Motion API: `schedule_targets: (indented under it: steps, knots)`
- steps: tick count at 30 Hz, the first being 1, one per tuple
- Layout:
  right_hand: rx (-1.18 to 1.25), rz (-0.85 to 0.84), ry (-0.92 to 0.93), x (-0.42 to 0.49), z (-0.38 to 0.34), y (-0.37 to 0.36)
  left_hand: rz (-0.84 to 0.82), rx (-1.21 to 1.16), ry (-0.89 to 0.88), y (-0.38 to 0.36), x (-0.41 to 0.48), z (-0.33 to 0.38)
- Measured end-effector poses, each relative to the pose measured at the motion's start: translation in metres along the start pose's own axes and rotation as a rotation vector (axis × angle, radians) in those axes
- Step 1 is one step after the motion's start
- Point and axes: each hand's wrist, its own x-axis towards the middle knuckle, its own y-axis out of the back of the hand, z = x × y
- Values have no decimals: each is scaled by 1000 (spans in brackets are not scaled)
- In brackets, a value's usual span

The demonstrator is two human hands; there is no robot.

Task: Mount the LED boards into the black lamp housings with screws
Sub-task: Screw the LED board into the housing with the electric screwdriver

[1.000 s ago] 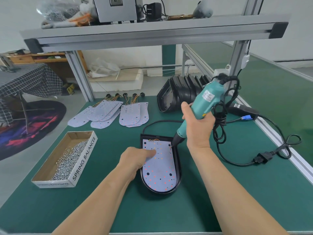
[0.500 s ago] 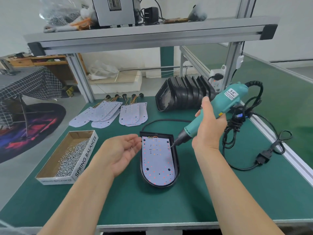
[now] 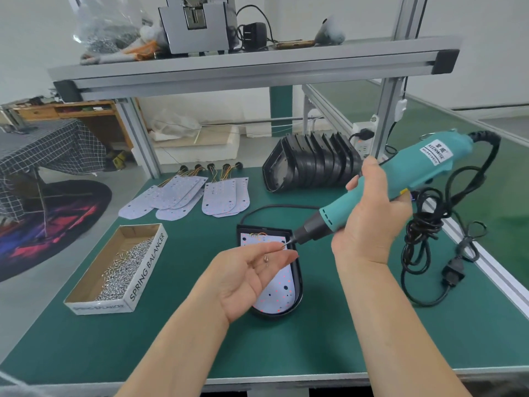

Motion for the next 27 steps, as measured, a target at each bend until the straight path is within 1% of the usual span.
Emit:
schedule_targets:
  steps: [2, 9, 11, 15, 19, 24, 27]
  knots:
    - [-7, 11, 3, -1, 1, 2, -64, 10, 20, 0, -3, 1]
    - [-11, 11, -2, -1, 5, 7, -98, 56, 21, -1, -1, -6]
    - [-6, 7, 0, -1, 5, 7, -82, 70, 24, -1, 0, -8]
    - [20, 9, 4, 3, 3, 6, 33, 97, 20, -1, 4, -9]
    - [15, 12, 13, 5, 4, 5, 66, 18, 51, -1, 6, -6]
    - [9, 11, 11, 3, 7, 3, -1, -118, 78, 0, 6, -5]
    - [7, 6, 18, 4, 8, 3, -36, -92, 63, 5, 7, -5]
